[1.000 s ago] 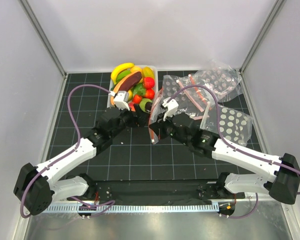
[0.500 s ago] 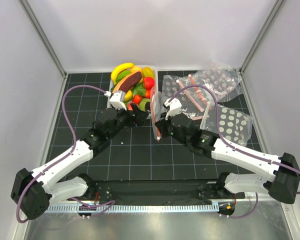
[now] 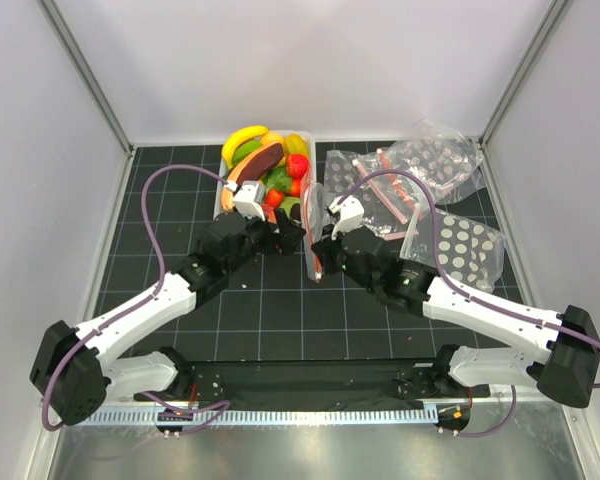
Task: Place the food in the zip-top bag and seal the zipper
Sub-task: Open the zipper of the food storage bag at the center of the board.
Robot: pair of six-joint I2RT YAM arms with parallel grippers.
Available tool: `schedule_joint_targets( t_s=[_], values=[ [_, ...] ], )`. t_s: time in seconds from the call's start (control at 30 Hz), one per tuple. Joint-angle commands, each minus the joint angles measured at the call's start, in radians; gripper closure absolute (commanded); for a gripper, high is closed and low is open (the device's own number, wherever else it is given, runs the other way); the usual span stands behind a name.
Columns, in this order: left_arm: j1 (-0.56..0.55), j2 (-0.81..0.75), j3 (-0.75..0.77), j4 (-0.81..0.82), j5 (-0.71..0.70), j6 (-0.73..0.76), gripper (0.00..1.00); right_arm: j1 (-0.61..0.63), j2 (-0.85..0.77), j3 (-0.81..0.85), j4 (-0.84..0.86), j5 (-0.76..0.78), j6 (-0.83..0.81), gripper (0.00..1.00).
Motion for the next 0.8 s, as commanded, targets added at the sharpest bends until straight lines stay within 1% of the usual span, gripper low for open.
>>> schedule_joint_targets(
  t_s=[0.0,0.33,0.5,0.77],
  values=[
    [-0.004,0.017,0.053,0.054,0.019,0.035,0.17,0.005,0.006,0.041,0.023,0.019,0.001,0.99],
    [-0.009,-0.009,0.045,0.055,-0.030,0.049,0.14,0.006,0.001,0.039,0.026,0.016,-0.001,0.99],
    [-0.009,0.005,0.059,0.055,-0.013,0.052,0.14,0.006,0.009,0.041,0.025,0.016,-0.001,0.99],
    [-0.009,-0.024,0.054,0.069,-0.012,0.056,0.13,0.006,0.009,0.041,0.027,0.015,-0.004,0.99]
  ],
)
